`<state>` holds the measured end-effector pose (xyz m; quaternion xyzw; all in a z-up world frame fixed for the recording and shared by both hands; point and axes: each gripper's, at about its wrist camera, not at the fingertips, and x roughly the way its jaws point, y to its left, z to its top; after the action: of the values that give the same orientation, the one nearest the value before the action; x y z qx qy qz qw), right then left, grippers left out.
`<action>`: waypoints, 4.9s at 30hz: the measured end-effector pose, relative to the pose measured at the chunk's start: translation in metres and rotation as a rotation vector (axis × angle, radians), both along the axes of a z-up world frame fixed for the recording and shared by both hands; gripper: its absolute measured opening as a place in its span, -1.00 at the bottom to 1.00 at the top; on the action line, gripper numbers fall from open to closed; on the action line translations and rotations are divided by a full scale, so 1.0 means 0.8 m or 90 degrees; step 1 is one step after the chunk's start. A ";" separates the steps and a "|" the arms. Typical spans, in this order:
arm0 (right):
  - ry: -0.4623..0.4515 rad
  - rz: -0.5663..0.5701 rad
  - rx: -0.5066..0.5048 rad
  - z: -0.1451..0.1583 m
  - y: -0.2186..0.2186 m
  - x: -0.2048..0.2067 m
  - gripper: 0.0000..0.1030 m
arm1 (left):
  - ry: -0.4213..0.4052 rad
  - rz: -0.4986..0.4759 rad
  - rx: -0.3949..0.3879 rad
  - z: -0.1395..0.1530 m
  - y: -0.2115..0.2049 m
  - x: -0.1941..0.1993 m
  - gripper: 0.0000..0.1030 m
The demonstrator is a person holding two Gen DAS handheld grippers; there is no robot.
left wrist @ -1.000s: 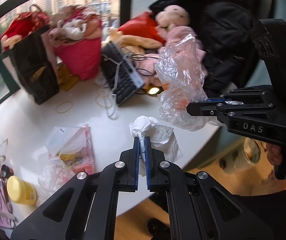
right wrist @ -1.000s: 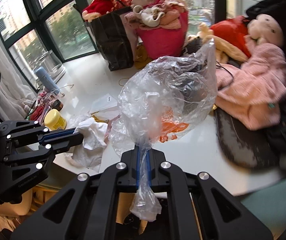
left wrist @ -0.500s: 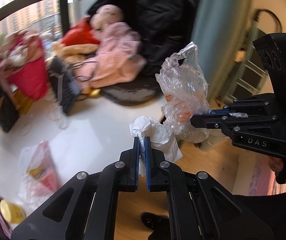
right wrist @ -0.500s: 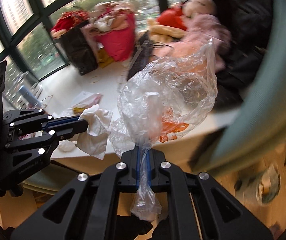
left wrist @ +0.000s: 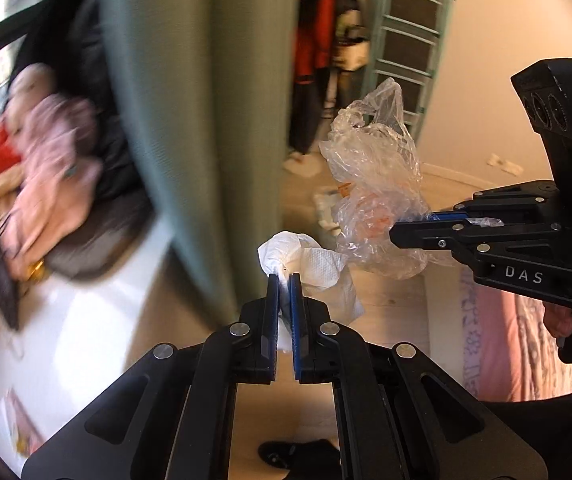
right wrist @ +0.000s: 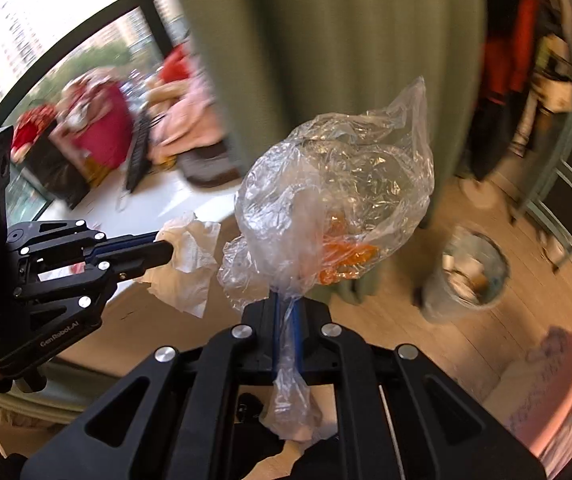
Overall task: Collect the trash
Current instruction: 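Carry the plastic bag and tissue in both tools over to the grey trash bin, then open the right tool over the bin while the left tool releases the tissue, then return both open tools to the window table toward the pink snack bag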
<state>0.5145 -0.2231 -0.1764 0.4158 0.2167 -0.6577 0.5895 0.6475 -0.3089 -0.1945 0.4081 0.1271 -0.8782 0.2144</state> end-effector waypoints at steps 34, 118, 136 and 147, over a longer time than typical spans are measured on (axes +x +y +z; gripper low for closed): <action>-0.012 -0.300 0.015 -0.013 0.148 -0.390 -0.86 | -0.010 -0.249 0.014 -0.033 0.065 -0.476 -0.92; 0.099 -0.037 0.164 -0.277 -0.079 -0.588 0.86 | -0.185 0.030 0.155 -0.319 -0.152 -0.640 0.88; 0.109 -0.074 0.066 -0.054 -0.022 -0.575 0.86 | -0.101 0.055 0.065 -0.072 -0.092 -0.574 0.89; 0.129 0.044 0.055 -0.037 -0.017 -0.545 0.86 | -0.078 0.143 0.061 -0.041 -0.053 -0.517 0.88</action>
<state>0.0786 -0.2365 -0.2057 0.3641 0.3176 -0.6656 0.5688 0.2336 -0.3511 -0.2274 0.4540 0.2008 -0.8150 0.2990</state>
